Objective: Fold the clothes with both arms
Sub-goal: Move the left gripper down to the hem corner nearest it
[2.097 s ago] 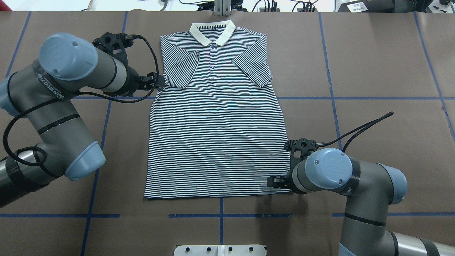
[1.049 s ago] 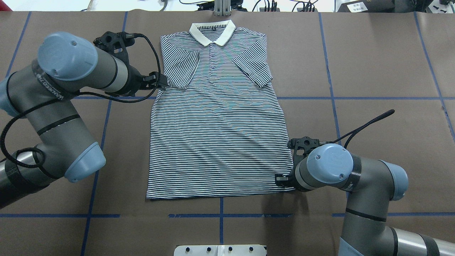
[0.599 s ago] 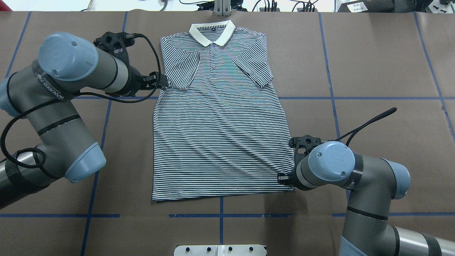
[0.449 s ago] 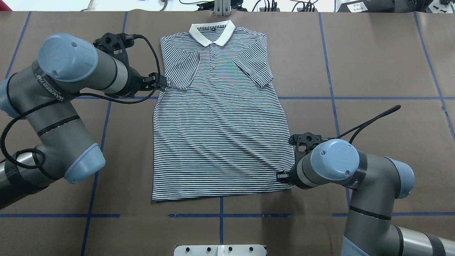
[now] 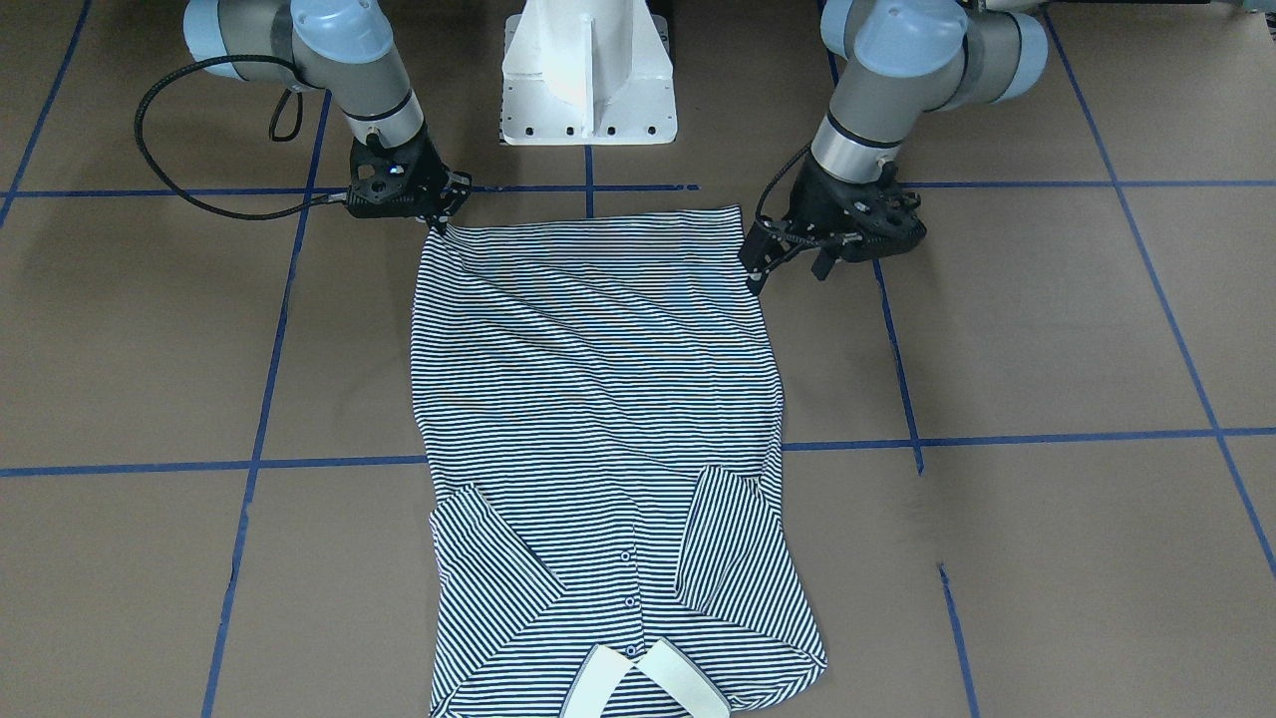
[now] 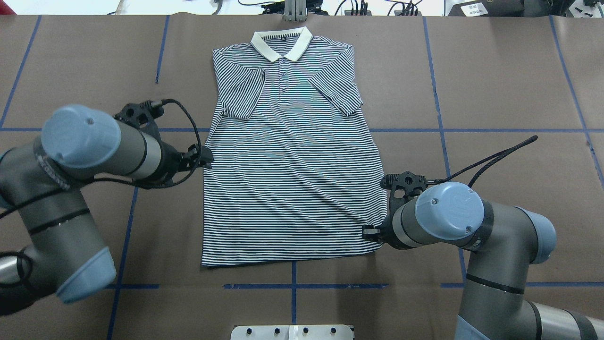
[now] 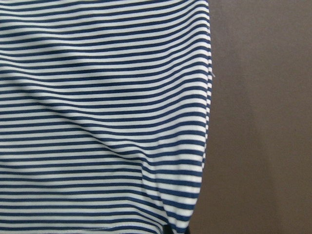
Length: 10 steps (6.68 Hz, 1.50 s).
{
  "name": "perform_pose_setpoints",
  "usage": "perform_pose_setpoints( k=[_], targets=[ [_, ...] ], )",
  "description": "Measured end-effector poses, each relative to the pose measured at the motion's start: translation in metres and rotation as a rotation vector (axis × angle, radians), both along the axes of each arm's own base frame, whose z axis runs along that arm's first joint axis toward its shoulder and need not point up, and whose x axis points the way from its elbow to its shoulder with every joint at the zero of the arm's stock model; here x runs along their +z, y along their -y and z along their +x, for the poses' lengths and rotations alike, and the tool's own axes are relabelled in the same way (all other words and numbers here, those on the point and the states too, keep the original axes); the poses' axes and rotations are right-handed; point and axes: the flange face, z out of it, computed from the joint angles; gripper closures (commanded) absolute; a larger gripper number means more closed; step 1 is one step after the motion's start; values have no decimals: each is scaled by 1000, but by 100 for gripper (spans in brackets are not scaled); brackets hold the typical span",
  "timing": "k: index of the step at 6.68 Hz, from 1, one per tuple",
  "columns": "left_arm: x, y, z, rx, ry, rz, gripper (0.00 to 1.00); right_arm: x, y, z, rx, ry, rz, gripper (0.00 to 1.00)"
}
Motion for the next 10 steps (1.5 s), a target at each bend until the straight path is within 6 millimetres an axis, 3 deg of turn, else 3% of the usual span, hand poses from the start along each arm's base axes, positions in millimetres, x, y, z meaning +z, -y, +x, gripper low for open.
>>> perform_pose_setpoints(
  k=[2,3,5,8,9,10],
  targets=[
    [11,-87,56,0,40,-107,4,-4,1,1,6,8,3,100],
    [16,-110,73,6,59,-131,5,-6,2,2,10,12,4,100],
    [27,-124,87,10,87,-142,10,-9,4,3,15,17,5,100],
    [34,-125,93,8,104,-144,18,-14,5,7,20,28,10,100],
    [37,-124,94,4,112,-142,28,-15,7,8,23,28,10,100],
    [38,-124,95,1,116,-141,53,-15,8,9,25,29,9,100]
  ],
)
